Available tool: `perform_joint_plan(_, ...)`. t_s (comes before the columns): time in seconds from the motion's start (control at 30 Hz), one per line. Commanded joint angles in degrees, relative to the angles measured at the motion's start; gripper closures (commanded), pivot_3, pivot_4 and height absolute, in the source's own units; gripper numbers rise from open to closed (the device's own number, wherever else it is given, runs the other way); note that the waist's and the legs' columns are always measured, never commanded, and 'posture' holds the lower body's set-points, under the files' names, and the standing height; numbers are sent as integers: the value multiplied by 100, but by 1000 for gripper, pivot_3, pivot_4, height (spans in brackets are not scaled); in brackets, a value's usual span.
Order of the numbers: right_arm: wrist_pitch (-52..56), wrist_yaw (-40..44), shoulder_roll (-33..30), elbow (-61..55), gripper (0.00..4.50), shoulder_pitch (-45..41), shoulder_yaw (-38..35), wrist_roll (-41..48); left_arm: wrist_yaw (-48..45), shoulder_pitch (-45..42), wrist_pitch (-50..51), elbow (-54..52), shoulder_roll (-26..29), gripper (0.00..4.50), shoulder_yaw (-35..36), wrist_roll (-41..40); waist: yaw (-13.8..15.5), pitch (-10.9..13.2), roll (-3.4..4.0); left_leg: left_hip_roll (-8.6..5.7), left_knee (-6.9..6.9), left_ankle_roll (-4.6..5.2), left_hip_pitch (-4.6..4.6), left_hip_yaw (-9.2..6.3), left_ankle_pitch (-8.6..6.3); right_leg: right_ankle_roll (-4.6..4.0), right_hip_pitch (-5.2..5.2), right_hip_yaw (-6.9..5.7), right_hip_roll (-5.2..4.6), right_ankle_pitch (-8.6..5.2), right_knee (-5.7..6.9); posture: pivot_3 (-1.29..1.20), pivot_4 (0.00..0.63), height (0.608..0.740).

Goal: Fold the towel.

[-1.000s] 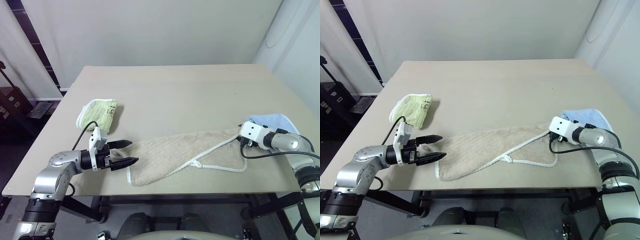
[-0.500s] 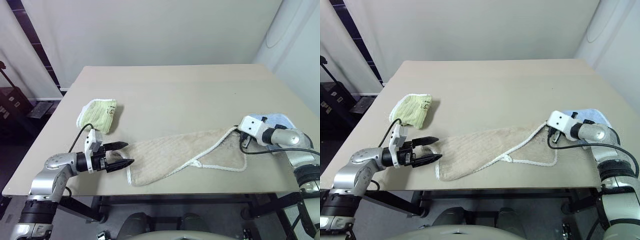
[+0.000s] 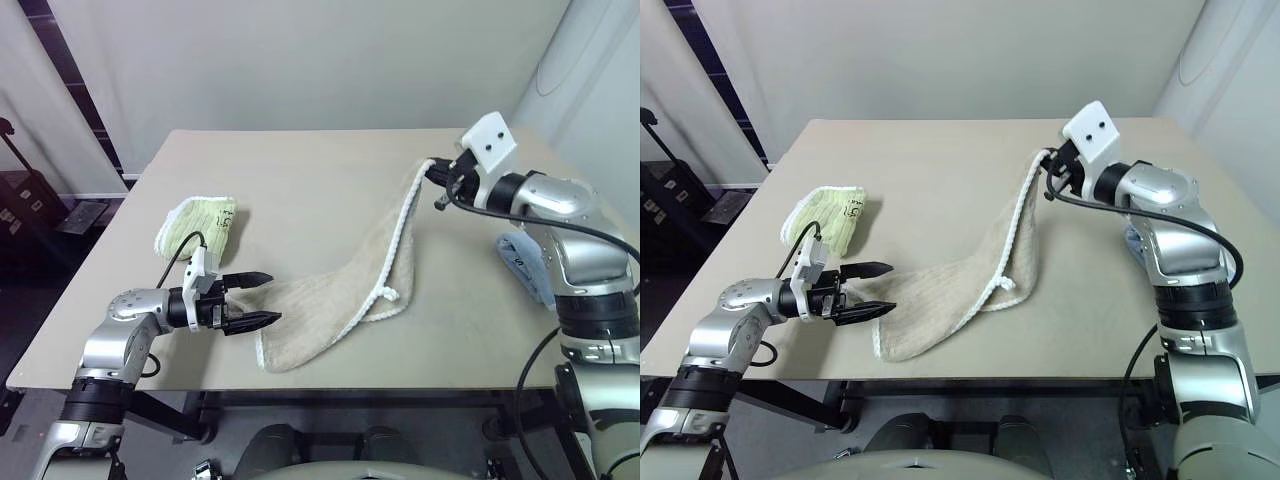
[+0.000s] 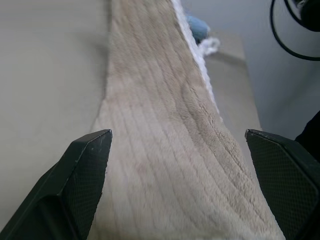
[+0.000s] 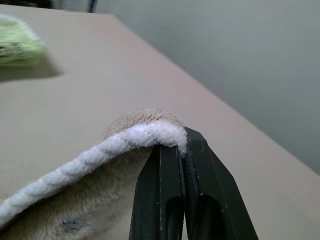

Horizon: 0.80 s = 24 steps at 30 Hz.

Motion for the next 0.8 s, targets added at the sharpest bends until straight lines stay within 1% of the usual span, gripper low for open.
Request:
perform_joint_plan(0.03, 18, -385, 145, 83, 4460, -566, 15, -233, -56, -154, -159, 18, -22, 0, -82, 98, -19, 0, 0, 0, -1, -1, -6, 0, 0, 1, -3, 0, 0, 1, 1, 0, 0, 720)
perform_joint_plan(0.1, -26, -607, 203, 310, 4460, -865, 87, -441, -25, -186, -136, 56, -23, 0, -123, 140, -27, 0, 0, 0, -1, -1, -23, 1, 1, 4, -5, 0, 0, 3, 4, 0, 0, 720)
perform_joint_plan(0.17, -91, -783, 198, 529, 4460, -1109, 208, -707, -54, -219, -178, 80, -44, 0, -121, 135, -28, 0, 0, 0, 2, -2, -44, 1, 2, 18, -25, -1, 0, 11, 5, 0, 0, 720)
perform_joint_plan(0.3, -103, -1080, 276, 999, 4460, -1599, 293, -1032, -146, -240, -357, 89, -39, 0, -166, 229, -28, -1, -1, 0, 6, -2, -69, 1, 2, 17, -55, -2, 0, 12, 5, 0, 0, 720)
perform_joint_plan(0.53, -99, -1384, 554, 1547, 4460, -2073, 394, -1357, -238, -342, -299, -269, -243, 0, -339, 122, -35, -1, 0, 0, 7, -3, -72, 2, 4, 18, -54, -2, 0, 16, 9, 0, 0, 720)
perform_joint_plan(0.67, -266, -1715, 700, 2098, 4460, -2268, 517, -1669, -367, -581, -170, -390, -450, 0, -629, 91, -37, -1, 0, 0, 14, -4, -72, 4, 5, 17, -50, -2, 0, 18, 13, 0, 0, 720)
perform_joint_plan(0.8, -341, -1876, 829, 2481, 4460, -2440, 423, -1693, -450, -956, -254, -198, -744, 0, -1130, 398, -39, -1, 0, 0, 20, -6, -72, 5, 8, 20, -47, -2, 0, 22, 15, 0, 0, 720)
